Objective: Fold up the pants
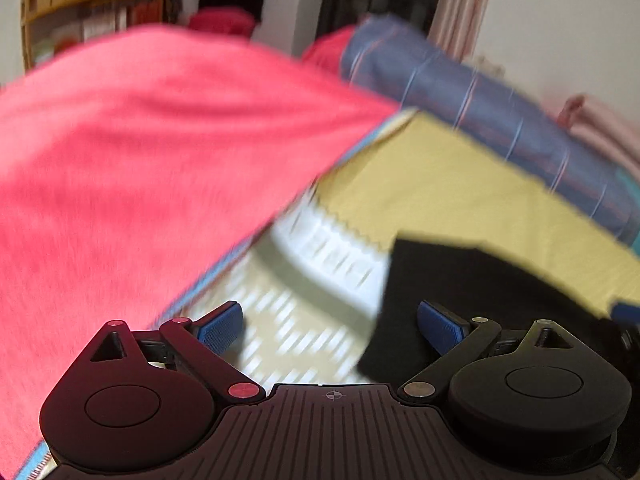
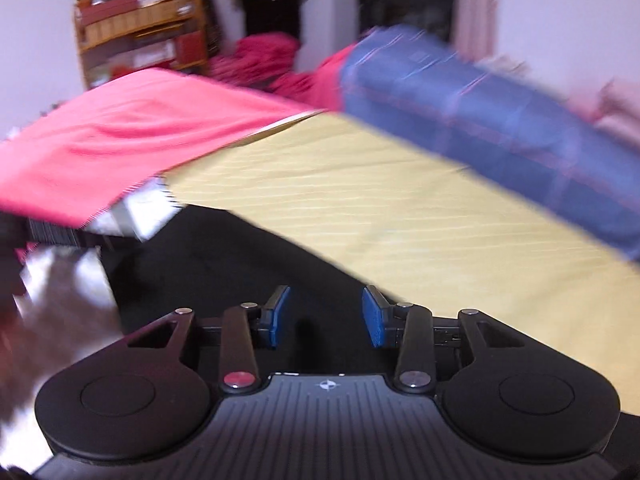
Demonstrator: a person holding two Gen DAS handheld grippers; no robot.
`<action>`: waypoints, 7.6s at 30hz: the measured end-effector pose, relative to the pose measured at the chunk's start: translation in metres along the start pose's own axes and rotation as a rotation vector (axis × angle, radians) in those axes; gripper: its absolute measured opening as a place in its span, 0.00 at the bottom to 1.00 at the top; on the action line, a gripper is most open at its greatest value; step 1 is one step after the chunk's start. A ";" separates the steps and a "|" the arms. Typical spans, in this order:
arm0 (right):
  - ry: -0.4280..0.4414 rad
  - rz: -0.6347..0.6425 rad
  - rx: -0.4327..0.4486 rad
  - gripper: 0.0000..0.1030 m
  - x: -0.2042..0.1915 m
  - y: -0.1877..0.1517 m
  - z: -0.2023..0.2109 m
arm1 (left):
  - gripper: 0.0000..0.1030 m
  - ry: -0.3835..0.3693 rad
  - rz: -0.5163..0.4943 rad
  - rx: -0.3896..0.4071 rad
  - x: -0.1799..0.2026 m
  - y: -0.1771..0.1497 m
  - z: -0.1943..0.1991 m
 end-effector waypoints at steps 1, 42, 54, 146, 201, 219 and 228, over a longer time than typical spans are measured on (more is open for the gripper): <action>0.044 -0.023 -0.027 0.43 -0.005 0.006 -0.018 | 1.00 -0.012 0.006 -0.018 -0.001 0.000 -0.005; -0.248 0.451 0.009 0.91 -0.147 -0.066 -0.011 | 1.00 0.065 0.004 0.048 -0.011 0.005 -0.005; -0.325 0.016 0.098 0.91 -0.067 -0.050 0.029 | 1.00 0.060 0.011 0.036 -0.012 0.005 -0.007; -0.379 -0.749 0.560 0.84 0.169 -0.187 0.286 | 1.00 -0.468 -0.320 0.005 0.140 -0.084 0.124; -0.208 -0.803 0.485 0.51 0.049 -0.271 0.401 | 1.00 -0.920 -0.517 -0.156 0.226 -0.151 0.205; -0.358 -0.936 0.476 0.68 0.055 -0.340 0.385 | 1.00 -0.555 -0.588 -0.029 0.198 -0.193 0.206; -0.695 -0.727 0.387 0.74 0.027 -0.333 0.397 | 1.00 -0.324 -0.670 0.125 0.155 -0.192 0.240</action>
Point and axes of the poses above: each gripper's, at about its wrist camera, not at the fingertips, and z roughly against the way its jaws point, x to its right, y to its top, the point moved 3 cm from there along -z, roughly the way its jaws point, and after that the axes turned 14 degrees about y, right-handed, at the moved point
